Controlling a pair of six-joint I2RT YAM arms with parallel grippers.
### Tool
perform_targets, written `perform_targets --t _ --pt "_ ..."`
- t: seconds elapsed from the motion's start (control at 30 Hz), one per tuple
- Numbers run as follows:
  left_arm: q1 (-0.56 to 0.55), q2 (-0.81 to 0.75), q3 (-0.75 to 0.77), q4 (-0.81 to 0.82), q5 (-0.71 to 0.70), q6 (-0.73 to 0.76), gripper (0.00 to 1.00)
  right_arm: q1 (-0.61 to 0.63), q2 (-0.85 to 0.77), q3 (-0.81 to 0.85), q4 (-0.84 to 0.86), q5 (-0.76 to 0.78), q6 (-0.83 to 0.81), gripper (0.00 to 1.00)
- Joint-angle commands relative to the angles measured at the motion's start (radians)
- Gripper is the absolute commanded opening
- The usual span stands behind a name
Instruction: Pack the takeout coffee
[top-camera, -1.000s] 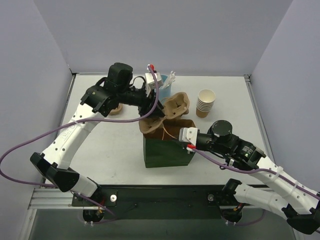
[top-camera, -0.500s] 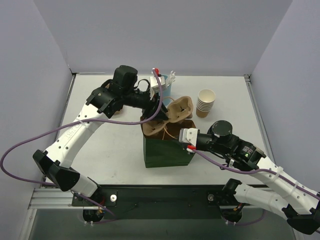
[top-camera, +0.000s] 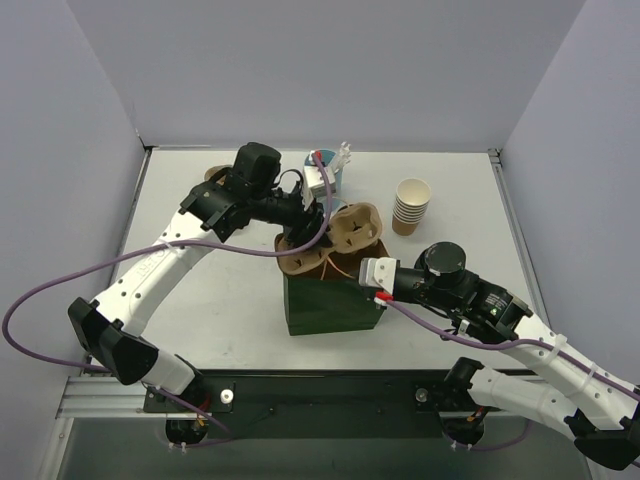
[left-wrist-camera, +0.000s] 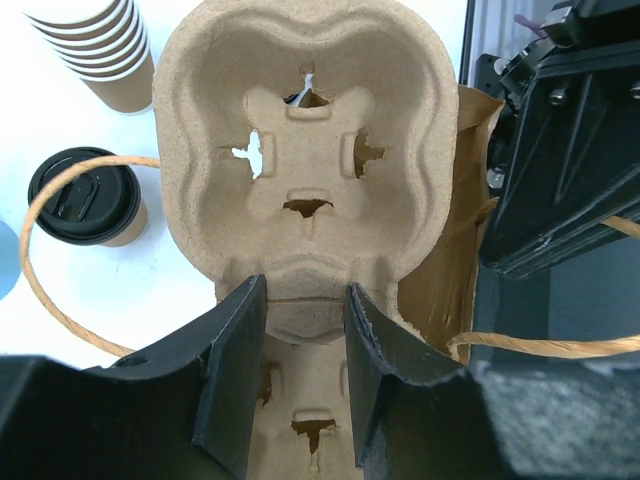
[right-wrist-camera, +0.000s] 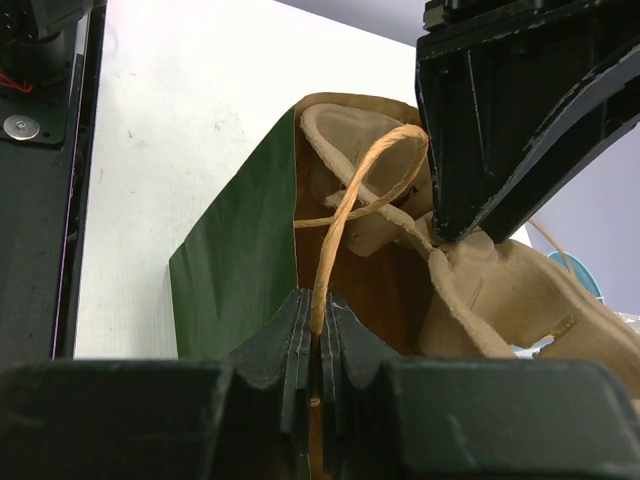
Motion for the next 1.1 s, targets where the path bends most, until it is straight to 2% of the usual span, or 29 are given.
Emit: perform_targets --t 0.0,0.17,0.33,0.47,0.6,0.7,0.9,1.0,1.03,1.07 --pt "-0.017 -0.037 -0.031 -0.009 -0.058 0.041 0.05 -0.002 -0.018 0.0 0.038 -0.02 0.021 0.06" --pt "-0.032 -0.047 -0.063 0.007 -0.081 0.044 0.05 -0.002 -0.032 -0.02 0.044 0.0 0.026 0.08" --pt "-0.038 -0.058 -0.078 0.001 -0.079 0.049 0.05 -0.002 -0.035 -0.006 0.044 0.009 0.064 0.21" --pt "-0.041 -0.072 -0.094 -0.002 -0.09 0.055 0.05 -0.004 -0.059 0.011 0.064 0.042 0.181 0.34" --pt "-0.046 -0.072 -0.106 0.002 -0.11 0.053 0.05 -0.002 -0.096 0.017 0.08 0.1 0.299 0.43" --pt "-0.058 -0.072 -0.118 0.014 -0.136 0.049 0.05 -0.002 -0.114 0.039 0.084 0.176 0.382 0.47" --pt "-0.07 -0.067 -0.125 0.014 -0.167 0.04 0.06 -0.002 -0.13 0.074 0.059 0.374 0.463 0.49" --pt "-0.073 -0.081 -0.131 0.027 -0.185 0.027 0.08 -0.004 -0.089 0.097 0.047 0.558 0.52 0.49" --pt "-0.073 -0.087 -0.132 0.03 -0.191 0.021 0.08 -0.002 -0.072 0.108 0.036 0.615 0.584 0.49" --pt "-0.072 -0.089 -0.135 0.027 -0.193 0.02 0.08 -0.002 -0.053 0.124 0.018 0.714 0.601 0.49"
